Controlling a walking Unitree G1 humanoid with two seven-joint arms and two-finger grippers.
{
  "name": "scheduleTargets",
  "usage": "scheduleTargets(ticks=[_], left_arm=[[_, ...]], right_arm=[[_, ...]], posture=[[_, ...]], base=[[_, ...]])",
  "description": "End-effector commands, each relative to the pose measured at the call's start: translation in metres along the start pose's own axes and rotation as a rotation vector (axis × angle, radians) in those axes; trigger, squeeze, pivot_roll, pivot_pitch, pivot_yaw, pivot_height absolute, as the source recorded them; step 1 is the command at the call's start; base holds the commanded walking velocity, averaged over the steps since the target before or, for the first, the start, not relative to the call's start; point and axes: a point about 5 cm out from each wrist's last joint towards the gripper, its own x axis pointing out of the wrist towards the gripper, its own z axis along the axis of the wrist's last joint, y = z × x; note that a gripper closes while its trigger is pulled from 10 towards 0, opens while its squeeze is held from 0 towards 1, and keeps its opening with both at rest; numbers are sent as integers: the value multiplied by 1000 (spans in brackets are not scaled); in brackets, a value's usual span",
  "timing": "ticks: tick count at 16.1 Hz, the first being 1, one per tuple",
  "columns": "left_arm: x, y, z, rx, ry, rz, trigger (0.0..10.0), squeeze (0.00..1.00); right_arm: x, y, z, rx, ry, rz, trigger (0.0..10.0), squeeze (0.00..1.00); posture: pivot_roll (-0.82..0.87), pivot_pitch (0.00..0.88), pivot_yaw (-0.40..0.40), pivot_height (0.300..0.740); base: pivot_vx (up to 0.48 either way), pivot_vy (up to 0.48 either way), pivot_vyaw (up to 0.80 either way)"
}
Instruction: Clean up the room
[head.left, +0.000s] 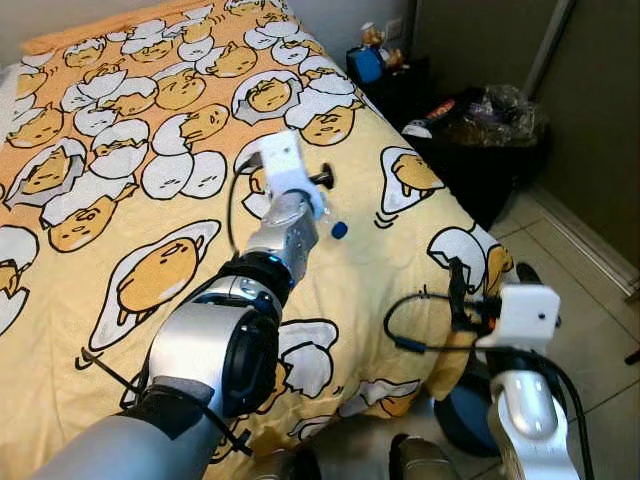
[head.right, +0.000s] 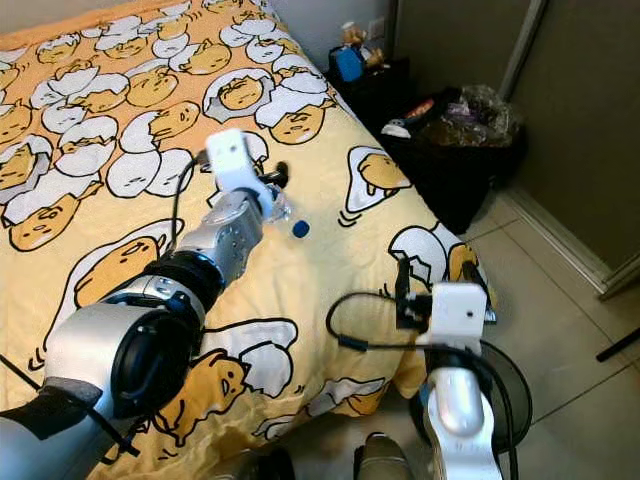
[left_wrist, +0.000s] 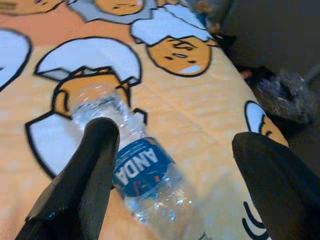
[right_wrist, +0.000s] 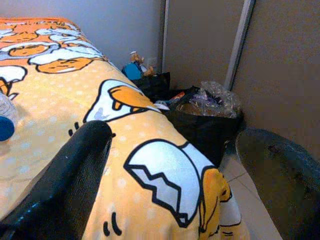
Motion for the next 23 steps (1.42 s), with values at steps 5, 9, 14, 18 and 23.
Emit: scheduleTargets(ticks=[5,9,14,18,23], left_arm=[[1,-2,5,-97,-9,3,10000,0],[1,13,7,-173,-7,137,10000,0],[3,28,10,-265,6,195,10000,0],[2,45,-6,-243,75,244,0,0],[2,41,-10,-246,96,187,0,0]], right_arm=[[-40,1,4,-21,52,-35,10000,0],[-77,1,10,-14,96,-59,10000,0],[-102,9,18,-8,151,-93,10000,0],[-100,15,14,2,162,-113,10000,0],[-97,16,15,18,157,-119,10000,0]], posture=[[-394,238,207,740],[-476,319,237,740],[-510,361,280,740],[-499,353,304,740],[-474,368,312,740]], base=[[0,0,0],[0,0,0],[0,0,0],[0,0,0],[0,0,0]])
